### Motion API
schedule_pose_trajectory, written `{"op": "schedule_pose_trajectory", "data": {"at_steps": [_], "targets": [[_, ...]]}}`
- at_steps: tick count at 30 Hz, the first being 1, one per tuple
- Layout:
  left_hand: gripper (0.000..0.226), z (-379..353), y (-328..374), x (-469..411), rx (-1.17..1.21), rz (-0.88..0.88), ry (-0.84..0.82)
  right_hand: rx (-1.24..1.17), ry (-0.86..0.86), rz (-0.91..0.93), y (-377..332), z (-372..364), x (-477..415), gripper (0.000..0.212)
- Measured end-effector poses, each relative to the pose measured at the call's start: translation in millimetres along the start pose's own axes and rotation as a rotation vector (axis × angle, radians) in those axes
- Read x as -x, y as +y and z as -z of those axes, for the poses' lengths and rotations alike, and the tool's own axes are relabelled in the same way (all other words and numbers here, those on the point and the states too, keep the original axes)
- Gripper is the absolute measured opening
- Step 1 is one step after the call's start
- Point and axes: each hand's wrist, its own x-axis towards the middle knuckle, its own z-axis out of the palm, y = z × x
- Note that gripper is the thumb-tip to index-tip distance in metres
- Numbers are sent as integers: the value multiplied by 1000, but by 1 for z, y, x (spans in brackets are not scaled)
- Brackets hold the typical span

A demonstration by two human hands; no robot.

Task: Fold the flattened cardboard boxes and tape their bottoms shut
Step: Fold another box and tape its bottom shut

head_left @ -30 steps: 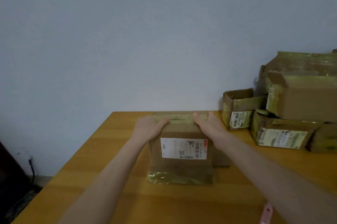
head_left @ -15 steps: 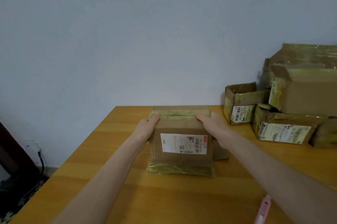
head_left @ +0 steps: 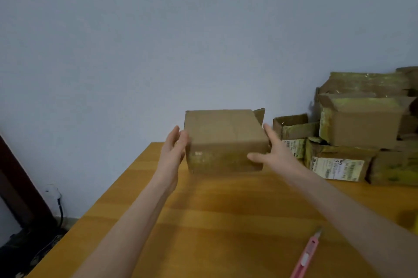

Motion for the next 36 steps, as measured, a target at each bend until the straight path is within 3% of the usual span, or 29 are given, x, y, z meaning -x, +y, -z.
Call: {"op": "schedule_pose_trajectory", "data": {"at_steps": [4, 9, 14, 18, 19, 21, 23, 26, 28, 30, 32, 34, 36], "targets": [[80, -4, -19, 27, -16, -16, 68, -162, 93, -83, 16, -5, 23, 78], [40, 9, -69, 57, -107, -9, 97, 25, 124, -56, 62, -26, 45, 56], [35, 29, -94, 71, -196, 4, 111, 172, 146, 16, 87, -44, 41, 34], [20, 47, -96, 66, -336, 14, 101, 260, 108, -44, 92, -29, 38, 20], [25, 51, -89, 63, -375, -7, 115, 224, 142, -34, 89, -21, 37, 19], [58, 59, -66, 55, -443, -134, 147, 130, 283, 31, 71, -3, 37, 28], [89, 59, -38, 45, -469, -211, 68, 167, 394, 138, 46, 14, 35, 45], [107, 50, -5, 22, -645, -162, -139, 442, 279, 260, 9, 21, 28, 83], [85, 41, 6, 14, -832, -163, -231, 729, 95, 310, -10, 13, 22, 103], [47, 34, 10, 16, -974, -337, -220, 998, -56, 348, -17, 3, 15, 104], [35, 38, 3, 23, -1106, -569, -210, 1062, -115, 426, -11, -2, 15, 64], [28, 48, -7, 28, -1113, -708, -257, 993, -60, 616, 4, -5, 19, 19], [8, 50, 2, 29, -936, -567, -305, 942, 23, 708, 15, -5, 21, 29]]}}
